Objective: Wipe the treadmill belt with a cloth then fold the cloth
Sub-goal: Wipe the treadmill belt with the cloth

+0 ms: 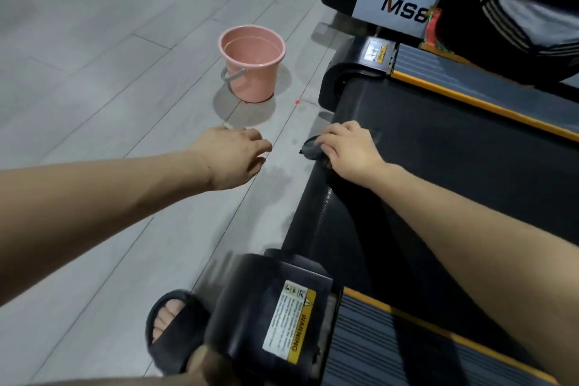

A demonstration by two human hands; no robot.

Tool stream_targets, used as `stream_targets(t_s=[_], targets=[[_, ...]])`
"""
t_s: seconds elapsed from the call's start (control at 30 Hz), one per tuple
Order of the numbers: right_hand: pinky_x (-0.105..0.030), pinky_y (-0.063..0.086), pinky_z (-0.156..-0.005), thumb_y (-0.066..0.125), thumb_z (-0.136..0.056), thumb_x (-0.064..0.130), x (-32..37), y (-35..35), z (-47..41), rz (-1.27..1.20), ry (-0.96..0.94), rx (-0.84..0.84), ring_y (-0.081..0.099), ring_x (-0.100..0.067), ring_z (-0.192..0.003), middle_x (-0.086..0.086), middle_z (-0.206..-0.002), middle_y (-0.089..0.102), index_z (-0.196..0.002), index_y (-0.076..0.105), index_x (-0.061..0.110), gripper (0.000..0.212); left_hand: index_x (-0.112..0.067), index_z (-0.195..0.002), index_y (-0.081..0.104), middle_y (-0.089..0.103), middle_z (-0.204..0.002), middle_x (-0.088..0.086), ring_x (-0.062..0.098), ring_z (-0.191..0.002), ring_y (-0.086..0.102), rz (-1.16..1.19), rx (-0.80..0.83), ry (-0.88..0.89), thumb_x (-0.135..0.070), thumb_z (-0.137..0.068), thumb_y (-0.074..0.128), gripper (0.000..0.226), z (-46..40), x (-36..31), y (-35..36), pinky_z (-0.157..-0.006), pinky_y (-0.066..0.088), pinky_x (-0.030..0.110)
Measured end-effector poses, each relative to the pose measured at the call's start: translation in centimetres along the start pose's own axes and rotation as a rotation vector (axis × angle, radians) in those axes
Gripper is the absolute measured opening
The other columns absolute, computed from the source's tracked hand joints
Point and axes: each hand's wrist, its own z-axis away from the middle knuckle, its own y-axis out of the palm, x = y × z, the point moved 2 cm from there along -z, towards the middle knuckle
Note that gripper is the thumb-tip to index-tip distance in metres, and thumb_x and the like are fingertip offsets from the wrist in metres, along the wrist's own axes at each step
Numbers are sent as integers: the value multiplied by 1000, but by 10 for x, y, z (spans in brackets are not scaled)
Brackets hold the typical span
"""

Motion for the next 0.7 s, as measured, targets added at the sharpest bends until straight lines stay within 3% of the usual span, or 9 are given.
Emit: stream_targets(t_s=[0.13,0.23,0.37,0.7], targets=[[-46,42,-91,50,-95,28,52,3,66,-158,-274,57,53,-23,-107,15,-117,63,-108,71,32,25,-32,-131,55,59,-134,-8,22,-118,59,36,-31,-77,-40,-101,36,37,17,-4,-21,-93,48,40],[-31,33,-105,46,-101,35,62,-4,111,-260,-349,96,46,-16,-116,16,-129,58,-119,68,33,29,-32,-134,54,58,-135,-6,22,-120,57,49,-11,-130,-40,-102,36,38,27,-5,-22,-94,47,40],[-13,17,-110,45,-102,38,49,-12,144,-320,-370,144,38,-15,-126,15,-140,51,-129,63,36,33,-35,-133,54,57,-135,-7,22,-117,58,25,-16,-91,-42,-102,34,37,30,-13,-27,-93,47,38],[-28,36,-106,52,-101,31,7,-21,187,-317,-358,115,46,-18,-121,14,-140,53,-126,65,35,28,-34,-136,54,58,-135,-8,21,-116,60,15,-25,-24,-43,-104,33,39,9,-38,-38,-93,49,37]])
